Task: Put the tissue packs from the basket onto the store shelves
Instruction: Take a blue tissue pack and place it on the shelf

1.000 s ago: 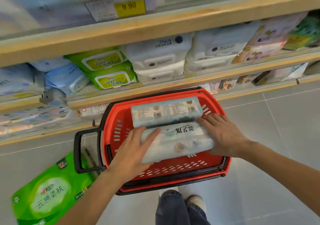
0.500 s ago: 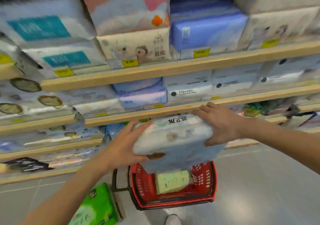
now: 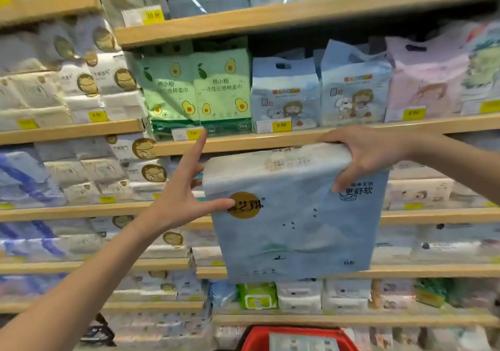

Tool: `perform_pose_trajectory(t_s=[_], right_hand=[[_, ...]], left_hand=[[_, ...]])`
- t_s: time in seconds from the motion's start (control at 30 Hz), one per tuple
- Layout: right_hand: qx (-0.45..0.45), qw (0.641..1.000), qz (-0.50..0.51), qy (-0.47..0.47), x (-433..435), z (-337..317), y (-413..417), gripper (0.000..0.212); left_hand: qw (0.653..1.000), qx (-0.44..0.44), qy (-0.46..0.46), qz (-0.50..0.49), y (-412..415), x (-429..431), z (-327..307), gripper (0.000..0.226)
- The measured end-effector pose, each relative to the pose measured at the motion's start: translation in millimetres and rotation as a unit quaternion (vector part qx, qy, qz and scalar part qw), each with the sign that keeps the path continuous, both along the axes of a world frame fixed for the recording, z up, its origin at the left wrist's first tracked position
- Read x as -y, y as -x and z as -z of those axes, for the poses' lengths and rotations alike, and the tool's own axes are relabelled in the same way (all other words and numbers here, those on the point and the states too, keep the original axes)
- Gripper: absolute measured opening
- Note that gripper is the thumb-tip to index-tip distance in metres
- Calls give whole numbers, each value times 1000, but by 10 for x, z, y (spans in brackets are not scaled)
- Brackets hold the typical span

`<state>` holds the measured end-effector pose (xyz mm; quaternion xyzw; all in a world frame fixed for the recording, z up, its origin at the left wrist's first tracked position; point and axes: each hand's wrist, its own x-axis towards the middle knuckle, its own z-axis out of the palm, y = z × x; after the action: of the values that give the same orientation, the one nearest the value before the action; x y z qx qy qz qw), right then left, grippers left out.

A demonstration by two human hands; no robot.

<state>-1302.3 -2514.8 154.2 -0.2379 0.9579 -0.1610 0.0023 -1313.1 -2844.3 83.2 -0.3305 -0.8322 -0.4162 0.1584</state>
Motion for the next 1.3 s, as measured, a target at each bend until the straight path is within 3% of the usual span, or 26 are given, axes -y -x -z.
perform_pose_trajectory(t_s=[0.17,0.3,0.53,0.7,0.83,1.07,1.2,1.3], right_hand=[[-30,999,16,19,299,-582,-103,62],[-35,998,25,53,575,-852,-177,62],[-36,994,23,96,906,-1126,-312,54],[-32,995,26,94,1103,-1324,-368,57],[-34,994,44,94,1201,-1505,-374,55],[-171,972,59,152,1305,-1797,-375,53],[-318,924,95,190,1284,-1731,-264,83],[-350,902,61,246,1141,-1414,-169,94]], left_hand=[[994,-29,-98,-30,-169,238,55,114],[994,13,-103,-37,-209,434,363,119],[990,7,-132,-45,-116,753,371,115],[987,21,-156,-27,-69,889,228,82],[978,26,-205,-1,-74,960,86,89],[968,-37,-249,7,104,1071,-352,99],[955,-64,-288,15,281,1089,-562,105],[947,-74,-312,11,416,1074,-649,105]])
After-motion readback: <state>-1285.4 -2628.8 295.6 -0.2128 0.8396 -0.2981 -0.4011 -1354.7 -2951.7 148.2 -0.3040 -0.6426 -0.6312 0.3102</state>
